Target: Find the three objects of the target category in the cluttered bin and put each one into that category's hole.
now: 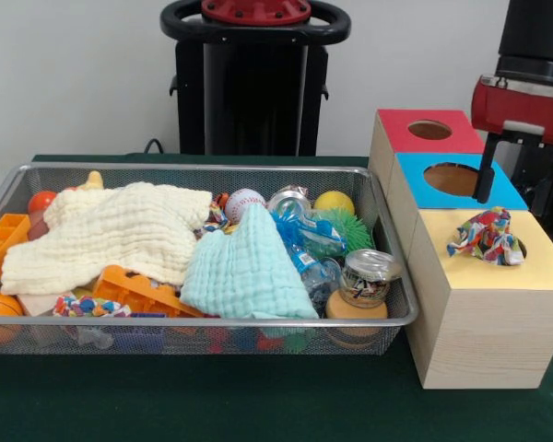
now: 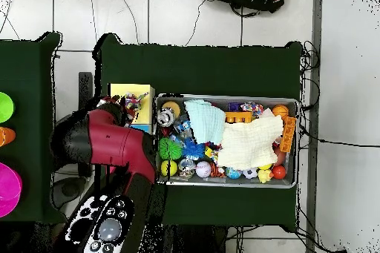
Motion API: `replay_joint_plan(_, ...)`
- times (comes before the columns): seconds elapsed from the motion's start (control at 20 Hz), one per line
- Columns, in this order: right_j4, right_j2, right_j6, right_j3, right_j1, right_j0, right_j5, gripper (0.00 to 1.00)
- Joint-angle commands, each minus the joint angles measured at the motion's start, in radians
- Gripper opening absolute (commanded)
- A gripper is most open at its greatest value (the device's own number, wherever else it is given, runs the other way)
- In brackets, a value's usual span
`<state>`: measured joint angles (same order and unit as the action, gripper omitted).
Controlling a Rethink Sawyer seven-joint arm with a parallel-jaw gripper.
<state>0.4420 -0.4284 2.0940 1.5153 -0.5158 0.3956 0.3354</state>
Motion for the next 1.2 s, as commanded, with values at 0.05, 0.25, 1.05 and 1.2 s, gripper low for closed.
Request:
replay_joint_plan(0.05, 0.018, 0.095, 0.191, 0.085, 0.007, -0.055, -0.024, 1.00)
replay_joint_plan(0.25, 0.006, 0.126, 0.198, 0.103, 0.048, -0.068, -0.131, 1.00)
replay_joint_plan(1.05, 0.003, 0.223, 0.198, 0.130, 0.089, -0.133, -0.267, 1.00)
replay_joint_plan(1.2, 0.017, 0.220, 0.206, 0.141, 0.077, -0.117, -0.235, 1.00)
